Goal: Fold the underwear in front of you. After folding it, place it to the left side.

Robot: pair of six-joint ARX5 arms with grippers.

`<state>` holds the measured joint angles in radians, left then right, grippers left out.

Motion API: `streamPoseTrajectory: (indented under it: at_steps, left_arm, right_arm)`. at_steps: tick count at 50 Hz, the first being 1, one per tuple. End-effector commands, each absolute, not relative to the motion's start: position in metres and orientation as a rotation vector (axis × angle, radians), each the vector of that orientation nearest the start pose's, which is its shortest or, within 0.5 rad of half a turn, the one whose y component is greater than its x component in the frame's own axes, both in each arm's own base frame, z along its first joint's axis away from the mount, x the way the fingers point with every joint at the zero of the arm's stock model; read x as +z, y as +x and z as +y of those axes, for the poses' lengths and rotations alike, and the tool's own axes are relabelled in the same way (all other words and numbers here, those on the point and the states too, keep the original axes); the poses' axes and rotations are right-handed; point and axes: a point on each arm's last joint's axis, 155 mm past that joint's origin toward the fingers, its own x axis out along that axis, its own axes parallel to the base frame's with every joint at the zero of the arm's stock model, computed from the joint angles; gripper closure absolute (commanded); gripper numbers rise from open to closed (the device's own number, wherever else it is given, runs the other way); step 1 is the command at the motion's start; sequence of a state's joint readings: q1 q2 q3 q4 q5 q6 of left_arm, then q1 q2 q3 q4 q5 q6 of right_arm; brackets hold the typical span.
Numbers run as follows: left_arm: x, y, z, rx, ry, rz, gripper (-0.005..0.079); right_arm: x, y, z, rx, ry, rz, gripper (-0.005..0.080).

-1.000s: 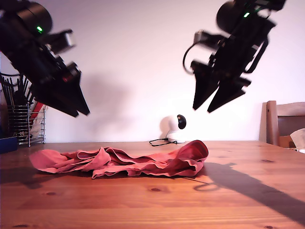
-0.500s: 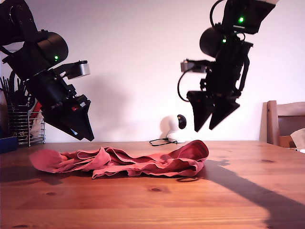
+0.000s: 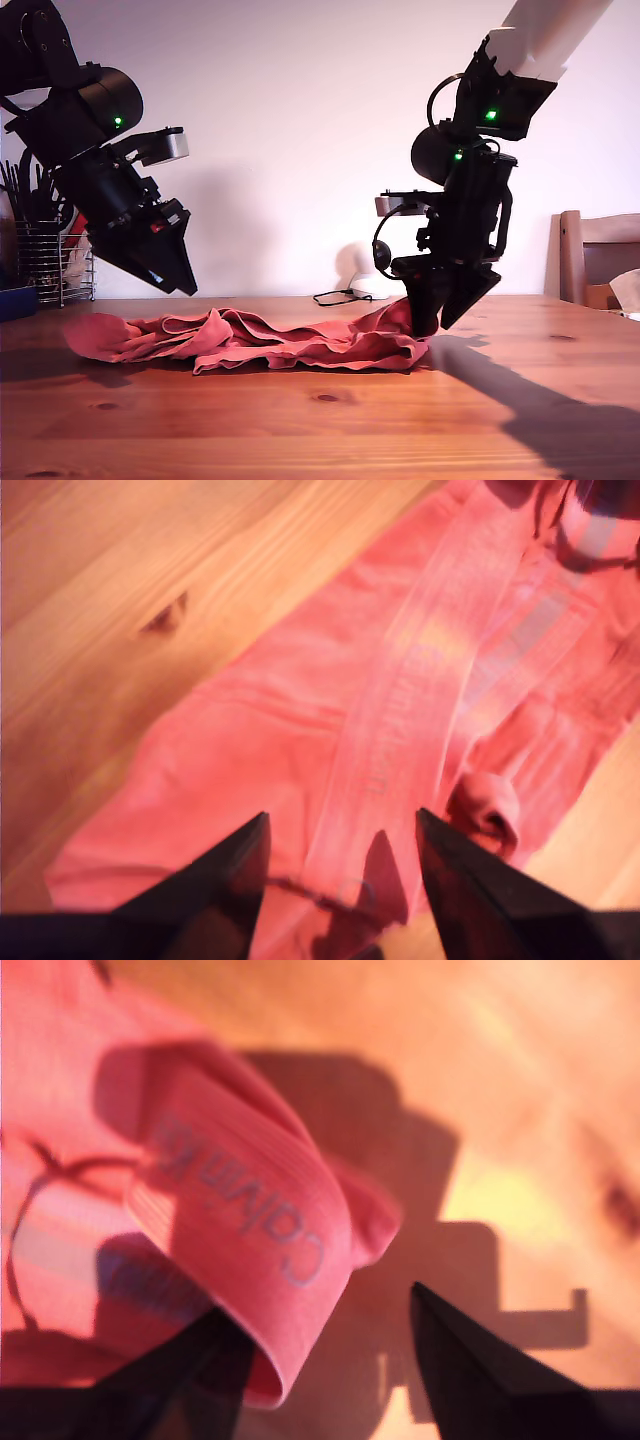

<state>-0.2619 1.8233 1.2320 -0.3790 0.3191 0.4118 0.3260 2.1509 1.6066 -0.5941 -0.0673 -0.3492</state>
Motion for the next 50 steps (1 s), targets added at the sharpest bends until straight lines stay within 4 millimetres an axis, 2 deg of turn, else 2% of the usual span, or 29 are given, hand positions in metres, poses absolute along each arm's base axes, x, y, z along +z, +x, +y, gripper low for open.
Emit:
streamPoseTrajectory:
  at_steps: [1,7,14,19,29,41,50]
  left_arm:
    - [0.069,0.434,-0.176,-0.731,0.347,0.846,0.0328]
    - [0.070,0.433,-0.184,-0.753,0.293,0.842,0.0306]
    - [0.062,0.414,-0.188,-0.792,0.265,0.915,0.0250]
    - [0.062,0.413,-0.191,-0.810,0.289,0.907,0.0206]
    - [0.053,0.409,-0.195,-0.813,0.307,0.929,0.0204]
    - [0.021,0.418,-0.192,-0.764,0.430,0.948,0.0204]
    - [0.017,0.425,-0.178,-0.710,0.552,0.943,0.0205]
  right_arm:
    - [0.027,0.481,0.183,0.560,-0.468,1.044,0.0411]
    - [0.028,0.482,0.185,0.565,-0.474,1.037,0.0466]
    - [0.028,0.483,0.185,0.567,-0.476,1.034,0.0466]
    - [0.029,0.484,0.185,0.567,-0.476,1.028,0.0466]
    - [0.030,0.486,0.186,0.566,-0.476,1.016,0.0466]
    - [0.031,0.488,0.187,0.566,-0.474,1.009,0.0466]
    - [0.031,0.488,0.187,0.566,-0.474,1.007,0.0466]
